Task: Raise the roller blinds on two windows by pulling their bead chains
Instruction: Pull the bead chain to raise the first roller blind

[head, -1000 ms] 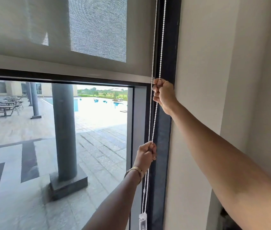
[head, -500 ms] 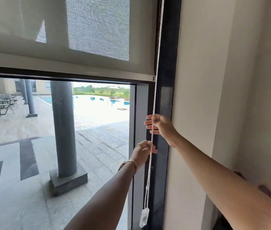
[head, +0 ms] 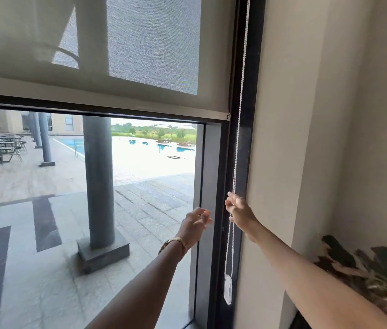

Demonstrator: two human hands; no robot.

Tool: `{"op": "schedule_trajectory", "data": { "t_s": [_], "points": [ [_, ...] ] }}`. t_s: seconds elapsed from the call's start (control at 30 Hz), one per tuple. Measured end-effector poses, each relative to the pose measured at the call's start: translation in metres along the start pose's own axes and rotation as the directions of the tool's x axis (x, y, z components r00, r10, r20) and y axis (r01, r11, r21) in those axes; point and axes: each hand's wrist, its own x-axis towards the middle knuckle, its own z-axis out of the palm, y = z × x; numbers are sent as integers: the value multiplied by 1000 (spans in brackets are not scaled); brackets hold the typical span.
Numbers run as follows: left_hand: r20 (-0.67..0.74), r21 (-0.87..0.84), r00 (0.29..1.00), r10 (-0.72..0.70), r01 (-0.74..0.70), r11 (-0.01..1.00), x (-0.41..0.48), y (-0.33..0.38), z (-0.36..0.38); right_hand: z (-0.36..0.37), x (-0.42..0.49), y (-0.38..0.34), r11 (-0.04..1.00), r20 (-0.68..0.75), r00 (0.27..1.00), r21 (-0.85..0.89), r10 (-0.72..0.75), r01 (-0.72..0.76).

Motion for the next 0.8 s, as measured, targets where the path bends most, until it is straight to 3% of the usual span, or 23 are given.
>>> {"op": "schedule_trajectory", "data": {
  "t_s": [0.17,0.3,0.6,0.8],
  "points": [
    [-46,-25,998,38,-40,999,-88,17,-25,25,-80,-17,999,-7,1000,44,-20,20],
    [-167,21,979,115,-113,993,-148,30,-57,51,-143,-44,989,0,998,131,-65,64],
    [-413,-110,895,169,-233,966,-257,108,-141,111,-244,-128,918,-35,980,345,-195,195],
    [-522,-1,815,253,-297,955,-335,130,-214,180,-303,-185,878,-11,941,355,-339,321]
  ]
}}
